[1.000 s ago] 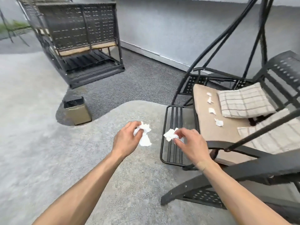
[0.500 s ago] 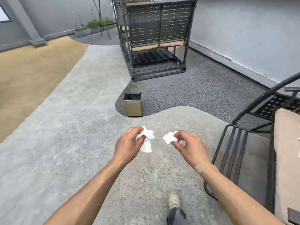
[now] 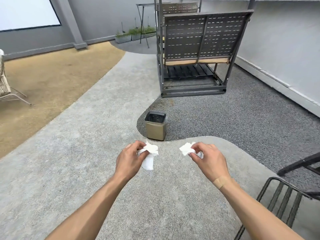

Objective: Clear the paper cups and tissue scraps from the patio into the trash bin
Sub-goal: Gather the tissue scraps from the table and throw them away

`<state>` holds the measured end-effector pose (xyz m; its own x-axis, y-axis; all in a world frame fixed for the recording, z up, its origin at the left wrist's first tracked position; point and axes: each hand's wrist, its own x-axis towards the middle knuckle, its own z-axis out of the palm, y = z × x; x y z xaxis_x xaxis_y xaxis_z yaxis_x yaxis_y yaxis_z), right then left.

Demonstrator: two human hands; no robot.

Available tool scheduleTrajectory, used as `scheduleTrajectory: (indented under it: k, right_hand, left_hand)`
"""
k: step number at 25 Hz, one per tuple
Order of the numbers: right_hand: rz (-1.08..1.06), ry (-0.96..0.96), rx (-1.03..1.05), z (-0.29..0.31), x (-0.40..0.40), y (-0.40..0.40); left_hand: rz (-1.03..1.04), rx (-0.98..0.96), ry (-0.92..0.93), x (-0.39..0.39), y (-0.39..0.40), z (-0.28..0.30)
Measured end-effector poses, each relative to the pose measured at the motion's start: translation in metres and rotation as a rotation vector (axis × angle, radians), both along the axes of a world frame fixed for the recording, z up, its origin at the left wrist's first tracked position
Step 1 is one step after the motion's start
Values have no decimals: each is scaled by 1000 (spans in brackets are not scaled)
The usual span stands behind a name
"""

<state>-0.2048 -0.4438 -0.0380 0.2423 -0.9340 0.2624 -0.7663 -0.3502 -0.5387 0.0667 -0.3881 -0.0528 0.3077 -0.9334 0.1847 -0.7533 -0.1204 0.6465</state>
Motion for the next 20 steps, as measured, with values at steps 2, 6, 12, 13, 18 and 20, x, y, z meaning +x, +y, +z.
scheduleTrajectory:
  k: [2,6,12,13,18,20]
  right_hand:
    - [12,-7,13,-1,4,-30]
    - [51,-3,45,-11,24,-87]
    - [92,38,34,-25,83,-184]
    - [94,47,28,-27,98,-205]
    - [73,72,39,-26,164,-300]
    - [60,95,43,-26,188,-331]
  left_hand:
    - [30,13,7,0,-24,-2]
    - [82,27,19,12,-69,-10]
    - [104,30,59,66,-156,-28]
    - [101,38,64,80,-176,-29]
    - [54,70,52,148,-273,-25]
    - [43,82,40,172,-306,-22]
